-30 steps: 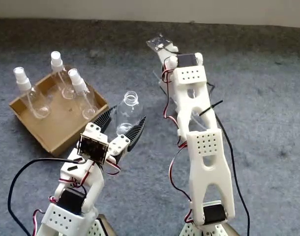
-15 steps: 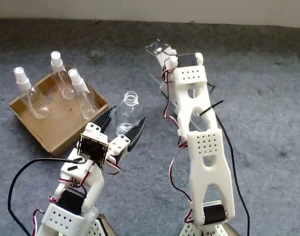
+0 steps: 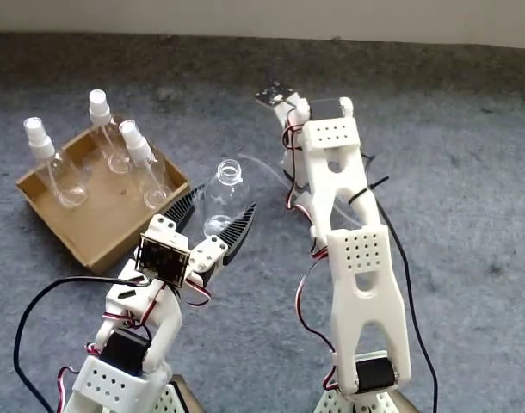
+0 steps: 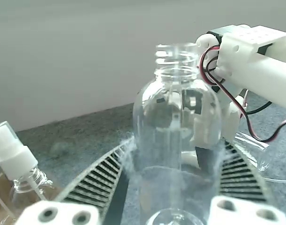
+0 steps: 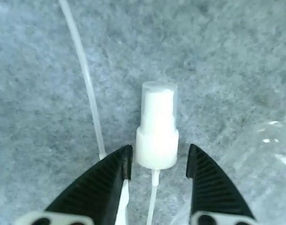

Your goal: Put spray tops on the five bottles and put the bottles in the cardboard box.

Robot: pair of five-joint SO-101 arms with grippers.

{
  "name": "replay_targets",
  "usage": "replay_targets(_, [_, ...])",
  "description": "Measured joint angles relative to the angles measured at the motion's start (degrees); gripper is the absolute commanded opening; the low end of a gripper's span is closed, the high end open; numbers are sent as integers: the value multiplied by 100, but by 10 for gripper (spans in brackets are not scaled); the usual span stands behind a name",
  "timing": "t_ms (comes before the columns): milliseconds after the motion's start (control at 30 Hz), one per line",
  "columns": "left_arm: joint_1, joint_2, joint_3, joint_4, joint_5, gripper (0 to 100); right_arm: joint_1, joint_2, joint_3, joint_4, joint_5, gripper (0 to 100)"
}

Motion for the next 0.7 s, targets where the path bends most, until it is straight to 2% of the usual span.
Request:
replay_targets(533, [0, 0, 0, 114, 0, 189, -273, 0, 0, -431, 9, 173])
replay_targets(700, [0, 0, 0, 141, 0, 189, -264, 0, 0, -457, 9, 36])
